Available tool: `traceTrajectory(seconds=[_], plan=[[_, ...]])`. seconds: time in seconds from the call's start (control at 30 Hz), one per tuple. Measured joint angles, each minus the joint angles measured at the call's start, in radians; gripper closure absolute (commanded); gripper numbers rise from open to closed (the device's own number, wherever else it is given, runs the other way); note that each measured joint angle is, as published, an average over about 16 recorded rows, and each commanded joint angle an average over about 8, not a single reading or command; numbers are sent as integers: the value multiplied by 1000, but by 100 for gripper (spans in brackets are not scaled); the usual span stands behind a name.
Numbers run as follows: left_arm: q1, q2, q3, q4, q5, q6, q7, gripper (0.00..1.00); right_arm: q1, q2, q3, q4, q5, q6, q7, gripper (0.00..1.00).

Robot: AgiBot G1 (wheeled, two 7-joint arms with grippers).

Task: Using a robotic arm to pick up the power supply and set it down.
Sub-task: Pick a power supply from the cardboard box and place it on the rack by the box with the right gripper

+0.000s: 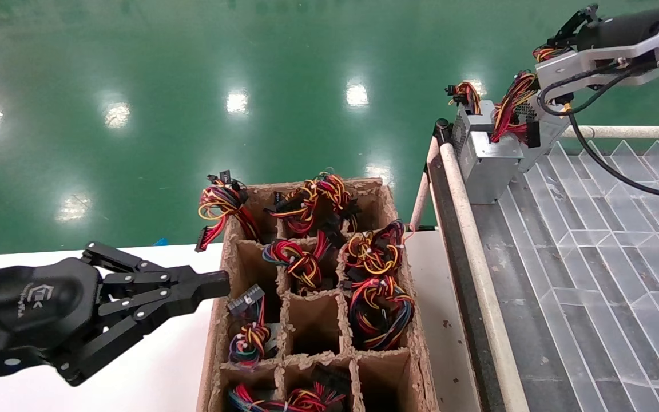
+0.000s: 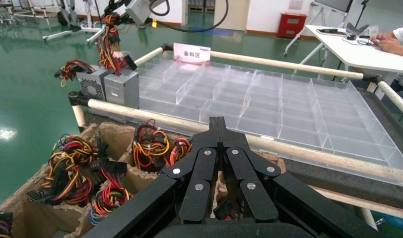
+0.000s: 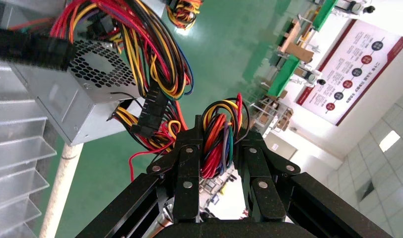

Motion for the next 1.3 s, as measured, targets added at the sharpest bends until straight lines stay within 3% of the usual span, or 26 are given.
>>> traceTrajectory(seconds=[0.5, 0.53, 0.57, 0.77, 0.8, 1.3], plan=[[0, 0, 0, 0, 0, 0, 0, 100, -24, -23, 9, 4, 12, 3, 7, 100], [0, 0, 0, 0, 0, 0, 0, 100, -25, -25, 10, 3, 15, 1, 9, 96], [0, 0, 0, 0, 0, 0, 0, 100, -26, -26, 12, 3, 17, -1, 12, 85], [0, 0, 0, 0, 0, 0, 0, 100, -30, -32, 23, -1, 32, -11, 29, 10], [0, 0, 0, 0, 0, 0, 0, 100, -30, -32, 24, -2, 34, -13, 32, 2], [0, 0, 0, 0, 0, 0, 0, 100, -9, -45, 27, -3, 39, -41, 71, 0]])
